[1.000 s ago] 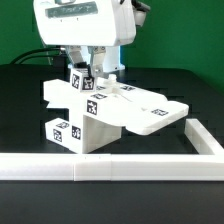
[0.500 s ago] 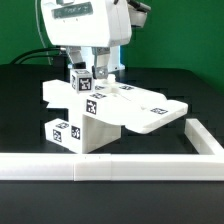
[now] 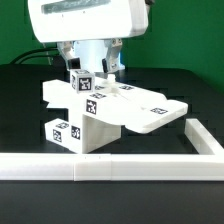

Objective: Assemble chair

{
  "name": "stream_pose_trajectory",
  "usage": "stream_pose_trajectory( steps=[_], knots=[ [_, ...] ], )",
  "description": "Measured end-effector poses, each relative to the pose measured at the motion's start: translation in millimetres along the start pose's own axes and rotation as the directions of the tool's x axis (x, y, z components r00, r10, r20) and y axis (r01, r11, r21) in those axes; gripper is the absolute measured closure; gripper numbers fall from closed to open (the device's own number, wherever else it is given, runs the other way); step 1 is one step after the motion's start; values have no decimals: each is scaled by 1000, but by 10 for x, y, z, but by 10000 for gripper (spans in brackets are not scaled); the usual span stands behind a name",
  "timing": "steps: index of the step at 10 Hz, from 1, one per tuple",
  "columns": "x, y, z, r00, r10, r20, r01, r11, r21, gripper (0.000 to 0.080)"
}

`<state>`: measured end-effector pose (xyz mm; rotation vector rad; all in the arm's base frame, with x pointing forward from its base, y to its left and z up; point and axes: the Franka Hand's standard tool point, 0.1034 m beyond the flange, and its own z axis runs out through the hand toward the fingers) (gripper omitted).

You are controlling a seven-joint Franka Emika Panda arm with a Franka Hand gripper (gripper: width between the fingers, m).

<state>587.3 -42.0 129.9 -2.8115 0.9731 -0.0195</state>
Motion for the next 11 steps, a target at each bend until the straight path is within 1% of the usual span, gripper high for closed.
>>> stream_pose_trajectory(
  steps=[1, 2, 3, 5, 6, 7, 8, 10, 11],
  knots=[
    [25, 19, 2, 981, -195, -20, 195, 980, -29, 151],
    [27, 27, 10, 954, -298, -21, 297, 954, -46, 151],
    [44, 42, 8, 900, -435, -18, 434, 899, -62, 151],
    [55, 61, 8, 859, -511, -15, 509, 858, -65, 151],
    [58, 68, 7, 816, -578, -9, 576, 814, -69, 151],
    [61, 73, 7, 790, -613, -5, 612, 788, -71, 151],
    [64, 80, 6, 735, -678, 3, 676, 733, -74, 151],
    [66, 97, 44, 596, -803, 6, 799, 592, -102, 151],
    [47, 125, 69, 569, -822, 13, 819, 565, -103, 151]
  ],
)
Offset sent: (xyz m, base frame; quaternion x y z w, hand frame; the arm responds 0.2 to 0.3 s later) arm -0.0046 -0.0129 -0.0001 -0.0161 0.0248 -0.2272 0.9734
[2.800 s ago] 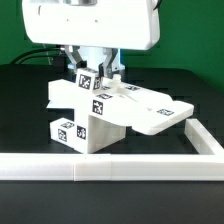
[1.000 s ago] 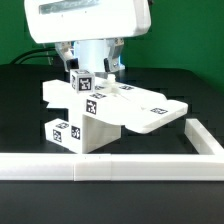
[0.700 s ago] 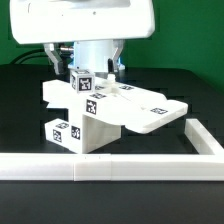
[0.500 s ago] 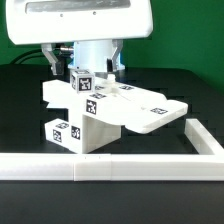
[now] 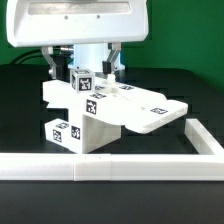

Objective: Assemble chair

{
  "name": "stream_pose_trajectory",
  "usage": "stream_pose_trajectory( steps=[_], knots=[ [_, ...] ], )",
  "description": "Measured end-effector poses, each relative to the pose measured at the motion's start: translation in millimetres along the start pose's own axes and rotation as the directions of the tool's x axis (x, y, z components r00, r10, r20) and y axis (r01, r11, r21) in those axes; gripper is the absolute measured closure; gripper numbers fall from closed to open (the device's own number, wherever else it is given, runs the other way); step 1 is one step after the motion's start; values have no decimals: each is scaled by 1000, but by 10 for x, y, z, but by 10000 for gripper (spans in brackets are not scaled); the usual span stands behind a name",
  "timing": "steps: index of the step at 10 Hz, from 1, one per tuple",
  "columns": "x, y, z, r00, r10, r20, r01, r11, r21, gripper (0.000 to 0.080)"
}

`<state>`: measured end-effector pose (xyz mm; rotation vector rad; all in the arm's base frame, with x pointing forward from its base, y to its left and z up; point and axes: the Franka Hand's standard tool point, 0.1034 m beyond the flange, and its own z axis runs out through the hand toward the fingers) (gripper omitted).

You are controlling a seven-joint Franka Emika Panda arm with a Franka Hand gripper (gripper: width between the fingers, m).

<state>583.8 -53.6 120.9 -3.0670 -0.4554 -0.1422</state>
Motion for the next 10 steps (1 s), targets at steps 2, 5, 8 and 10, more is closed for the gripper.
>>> stream_pose_trajectory(
  steps=[2, 5, 8, 10],
  knots=[
    [-17, 24, 4, 996, -88, 3, 88, 996, -1, 151],
    [-4, 23, -7, 997, -77, 1, 77, 997, -1, 405],
    [-7, 32, -6, 999, -53, 1, 53, 999, -2, 517],
    [-6, 32, -6, 1000, -5, 1, 5, 1000, -2, 517]
  ],
)
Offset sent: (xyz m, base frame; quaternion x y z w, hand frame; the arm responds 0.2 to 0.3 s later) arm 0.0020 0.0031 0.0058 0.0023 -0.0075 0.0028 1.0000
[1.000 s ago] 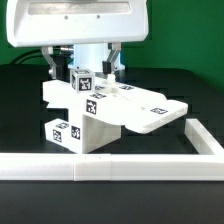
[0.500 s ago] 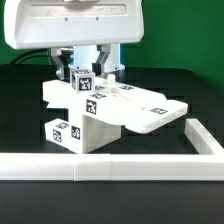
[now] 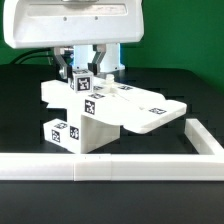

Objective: Assemble chair

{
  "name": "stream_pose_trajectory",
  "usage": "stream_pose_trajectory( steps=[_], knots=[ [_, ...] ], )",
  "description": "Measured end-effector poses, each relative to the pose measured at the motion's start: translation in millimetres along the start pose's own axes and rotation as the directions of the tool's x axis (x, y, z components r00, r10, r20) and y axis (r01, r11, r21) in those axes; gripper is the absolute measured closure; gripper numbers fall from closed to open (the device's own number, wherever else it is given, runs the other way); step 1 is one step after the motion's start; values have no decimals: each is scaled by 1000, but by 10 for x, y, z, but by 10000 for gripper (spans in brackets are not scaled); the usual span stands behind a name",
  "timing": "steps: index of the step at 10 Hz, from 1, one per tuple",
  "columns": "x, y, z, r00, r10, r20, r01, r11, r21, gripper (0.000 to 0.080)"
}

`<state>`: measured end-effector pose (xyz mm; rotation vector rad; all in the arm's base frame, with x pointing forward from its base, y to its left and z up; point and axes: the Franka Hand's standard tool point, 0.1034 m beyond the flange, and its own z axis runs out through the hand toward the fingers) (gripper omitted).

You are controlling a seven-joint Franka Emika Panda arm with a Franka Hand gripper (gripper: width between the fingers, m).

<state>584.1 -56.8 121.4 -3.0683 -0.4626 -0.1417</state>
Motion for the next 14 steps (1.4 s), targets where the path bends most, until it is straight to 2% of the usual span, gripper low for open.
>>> stream_pose_trajectory(
  steps=[2, 4, 6, 7, 8, 10, 11, 12, 13, 14],
  knots=[
    [20, -11, 1, 979, 204, -15, -204, 979, -4, 517],
    [27, -16, 1, 917, 399, -19, -399, 917, 4, 515],
    [45, -15, -2, 797, 603, -28, -602, 798, 28, 515],
    [50, -20, -2, 744, 667, -25, -667, 745, 31, 515],
    [51, -21, -2, 728, 685, -25, -685, 728, 32, 515],
    [54, -19, -3, 614, 789, -21, -788, 615, 36, 515],
    [61, -18, -3, 544, 839, -20, -837, 544, 48, 515],
    [76, -42, -2, 443, 896, -16, -895, 443, 53, 515],
    [99, -67, 1, 383, 924, -20, -922, 384, 58, 515],
    [121, -99, 5, 275, 961, -13, -959, 275, 68, 515]
  ],
)
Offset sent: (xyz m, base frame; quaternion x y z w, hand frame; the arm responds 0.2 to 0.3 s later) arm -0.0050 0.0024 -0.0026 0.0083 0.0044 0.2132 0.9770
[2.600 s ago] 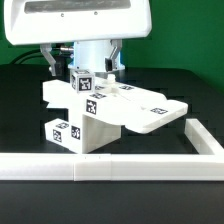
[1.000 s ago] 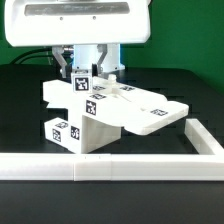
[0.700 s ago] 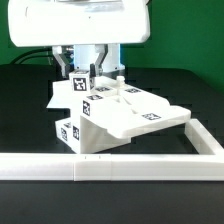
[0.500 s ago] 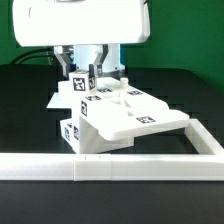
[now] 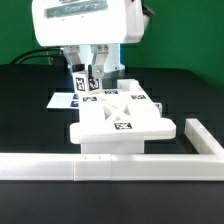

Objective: Assemble chair

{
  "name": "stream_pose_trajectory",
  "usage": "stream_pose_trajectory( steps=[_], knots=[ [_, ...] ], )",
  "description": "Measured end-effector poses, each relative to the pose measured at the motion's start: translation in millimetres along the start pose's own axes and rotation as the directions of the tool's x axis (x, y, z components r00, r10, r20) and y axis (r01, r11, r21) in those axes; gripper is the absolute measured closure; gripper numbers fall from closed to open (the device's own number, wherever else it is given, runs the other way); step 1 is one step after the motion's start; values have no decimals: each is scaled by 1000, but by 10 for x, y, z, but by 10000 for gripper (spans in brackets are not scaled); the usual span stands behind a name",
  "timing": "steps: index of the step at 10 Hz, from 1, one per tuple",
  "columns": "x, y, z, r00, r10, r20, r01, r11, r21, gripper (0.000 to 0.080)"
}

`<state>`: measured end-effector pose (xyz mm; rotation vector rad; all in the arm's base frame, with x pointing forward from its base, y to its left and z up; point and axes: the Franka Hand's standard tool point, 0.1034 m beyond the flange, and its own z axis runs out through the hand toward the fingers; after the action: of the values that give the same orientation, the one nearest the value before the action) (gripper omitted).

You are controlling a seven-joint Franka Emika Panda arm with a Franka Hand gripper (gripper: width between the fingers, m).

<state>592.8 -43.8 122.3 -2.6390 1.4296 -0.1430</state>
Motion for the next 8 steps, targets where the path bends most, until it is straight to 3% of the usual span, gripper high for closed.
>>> stream_pose_trajectory(
  steps=[3, 8],
  knots=[
    [-66, -57, 16, 964, 265, 10, -265, 964, 11, 515],
    [-95, -181, 41, 738, 674, 37, -675, 737, 45, 515]
  ],
)
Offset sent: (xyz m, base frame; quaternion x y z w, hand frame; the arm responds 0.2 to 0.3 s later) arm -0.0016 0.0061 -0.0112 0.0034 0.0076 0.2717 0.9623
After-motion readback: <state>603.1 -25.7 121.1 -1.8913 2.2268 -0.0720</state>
